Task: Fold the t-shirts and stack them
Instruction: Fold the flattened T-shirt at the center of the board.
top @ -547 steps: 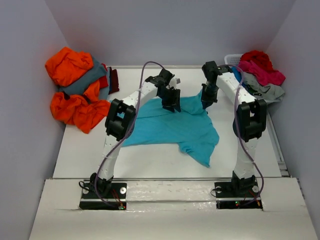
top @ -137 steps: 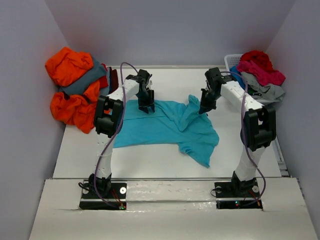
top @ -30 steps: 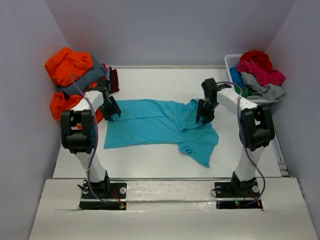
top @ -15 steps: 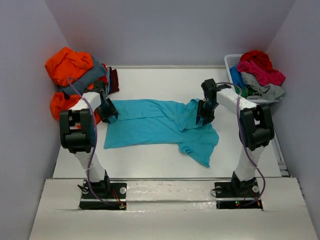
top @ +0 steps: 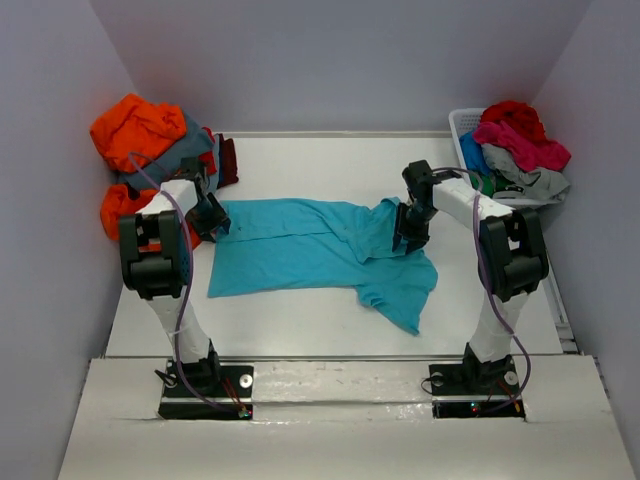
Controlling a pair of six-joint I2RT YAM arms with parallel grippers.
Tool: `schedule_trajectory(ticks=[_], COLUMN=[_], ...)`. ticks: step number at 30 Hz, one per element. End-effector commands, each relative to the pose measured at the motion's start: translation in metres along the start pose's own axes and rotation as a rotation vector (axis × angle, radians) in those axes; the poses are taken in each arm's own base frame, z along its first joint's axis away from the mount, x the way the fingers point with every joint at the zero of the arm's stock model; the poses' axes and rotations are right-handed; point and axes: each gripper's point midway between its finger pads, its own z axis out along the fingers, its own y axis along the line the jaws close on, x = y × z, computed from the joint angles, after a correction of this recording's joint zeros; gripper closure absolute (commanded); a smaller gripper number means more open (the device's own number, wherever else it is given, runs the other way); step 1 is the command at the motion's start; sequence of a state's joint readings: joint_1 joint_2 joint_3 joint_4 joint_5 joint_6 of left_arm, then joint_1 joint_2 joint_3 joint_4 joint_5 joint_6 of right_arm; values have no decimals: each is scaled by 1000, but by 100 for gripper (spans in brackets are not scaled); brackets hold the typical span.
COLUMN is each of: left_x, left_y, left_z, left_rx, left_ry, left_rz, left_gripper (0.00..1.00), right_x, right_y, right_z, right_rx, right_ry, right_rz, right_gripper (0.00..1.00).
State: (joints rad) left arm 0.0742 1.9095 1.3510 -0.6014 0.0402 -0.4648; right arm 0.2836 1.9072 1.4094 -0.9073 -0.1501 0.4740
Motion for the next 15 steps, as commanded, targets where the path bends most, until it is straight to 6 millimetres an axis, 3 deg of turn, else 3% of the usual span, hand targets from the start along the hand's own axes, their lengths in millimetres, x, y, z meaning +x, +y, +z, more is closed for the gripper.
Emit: schedule_trajectory(ticks=[1,11,15], left_x=[-15,-11,-9], left_y=[6,6,4], left_z=[-7,3,8], left_rx=[-19,-14,-4], left_ry=[-37,-18,-4], left_rz=[-4,7,12], left_gripper=[46,47,59], right_x=[0,1,2], right_y=[4,4,3], right_z=[-5,-4,-3], right_rx=[-13,-14,-15], right_ry=[-21,-22,-20], right_rz=[-24,-19,-18], right_gripper=[56,56,57])
